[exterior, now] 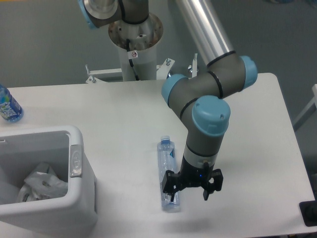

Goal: Place the trash in the trash can
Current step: 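Move the open gripper over the clear plastic bottle and lower it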

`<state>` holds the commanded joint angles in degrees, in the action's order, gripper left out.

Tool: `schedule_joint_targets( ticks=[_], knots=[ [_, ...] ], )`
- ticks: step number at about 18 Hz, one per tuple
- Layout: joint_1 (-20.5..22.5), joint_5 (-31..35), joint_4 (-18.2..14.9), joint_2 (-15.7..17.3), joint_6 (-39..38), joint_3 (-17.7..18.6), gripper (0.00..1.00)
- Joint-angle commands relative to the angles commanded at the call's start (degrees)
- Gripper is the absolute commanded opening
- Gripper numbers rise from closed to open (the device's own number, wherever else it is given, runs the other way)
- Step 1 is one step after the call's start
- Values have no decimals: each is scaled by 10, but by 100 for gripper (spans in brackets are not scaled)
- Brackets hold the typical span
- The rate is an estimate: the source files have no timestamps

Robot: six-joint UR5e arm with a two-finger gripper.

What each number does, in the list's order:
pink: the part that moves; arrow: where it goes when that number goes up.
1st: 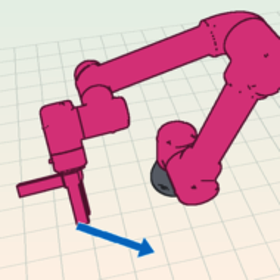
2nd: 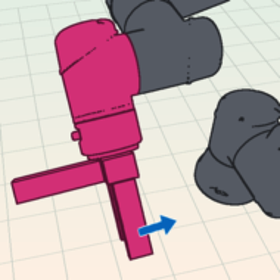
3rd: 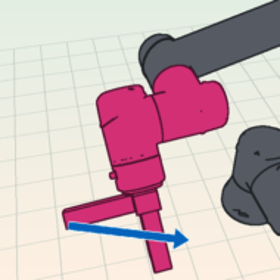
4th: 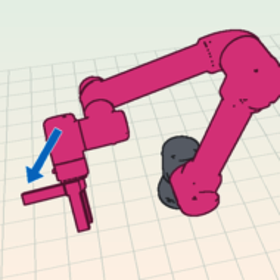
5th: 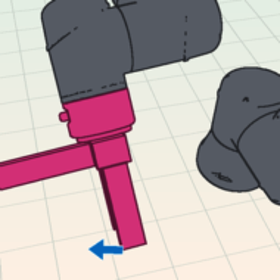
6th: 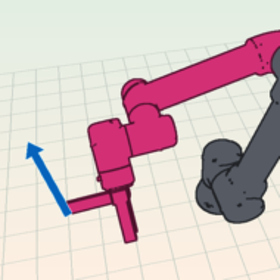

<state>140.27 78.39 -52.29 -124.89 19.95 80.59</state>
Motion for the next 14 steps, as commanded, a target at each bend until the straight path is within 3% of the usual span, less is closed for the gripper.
schedule_joint_targets(
  ticks=[14],
  knots=[
    [-37,40,13,-34,1,17,100]
  ],
)
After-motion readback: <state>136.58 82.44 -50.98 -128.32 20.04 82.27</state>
